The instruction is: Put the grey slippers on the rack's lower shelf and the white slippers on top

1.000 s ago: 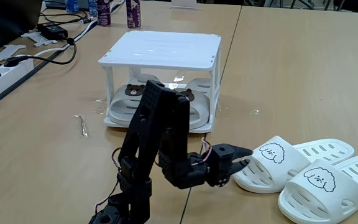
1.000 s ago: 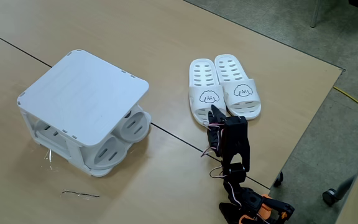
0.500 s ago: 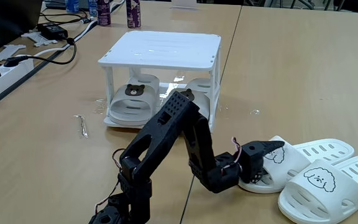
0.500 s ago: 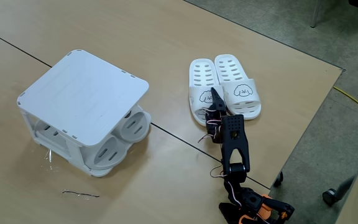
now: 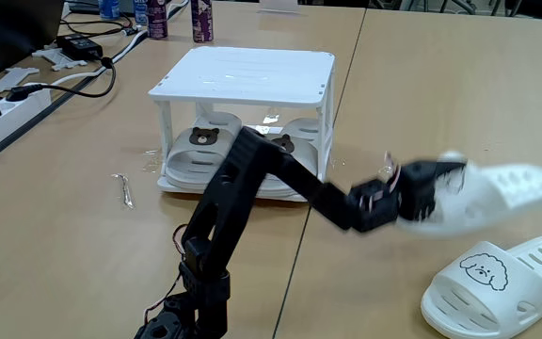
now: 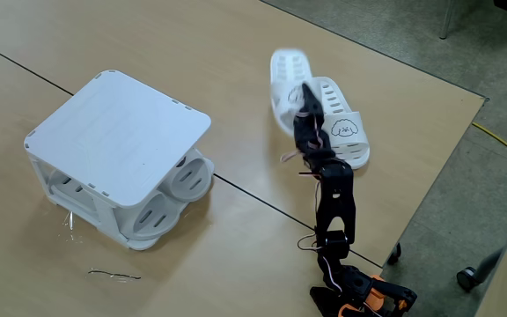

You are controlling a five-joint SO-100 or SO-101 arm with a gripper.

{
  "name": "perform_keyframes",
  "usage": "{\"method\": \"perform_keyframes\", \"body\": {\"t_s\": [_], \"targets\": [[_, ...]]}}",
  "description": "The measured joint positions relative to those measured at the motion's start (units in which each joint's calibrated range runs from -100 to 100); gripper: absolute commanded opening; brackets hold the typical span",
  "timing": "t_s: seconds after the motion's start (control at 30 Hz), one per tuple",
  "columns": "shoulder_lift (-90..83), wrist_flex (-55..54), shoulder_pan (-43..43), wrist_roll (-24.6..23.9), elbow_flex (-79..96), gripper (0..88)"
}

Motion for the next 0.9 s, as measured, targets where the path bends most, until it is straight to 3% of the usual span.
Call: {"method": "perform_keyframes", "body": {"t_s": [0.23,0.37,0.63,0.83,0.9], "targets": [[-28.37,24.72,-0.45,0.00,0.00,0.7],[-45.86,33.13,-6.82,0.00,2.52,0.7],[-74.31,46.09,-35.06,0.00,17.25,0.7],[-70.85,46.35,-56.40,0.00,18.06,0.7],[-64.74,46.44,-58.73,0.00,14.47,0.7]]}}
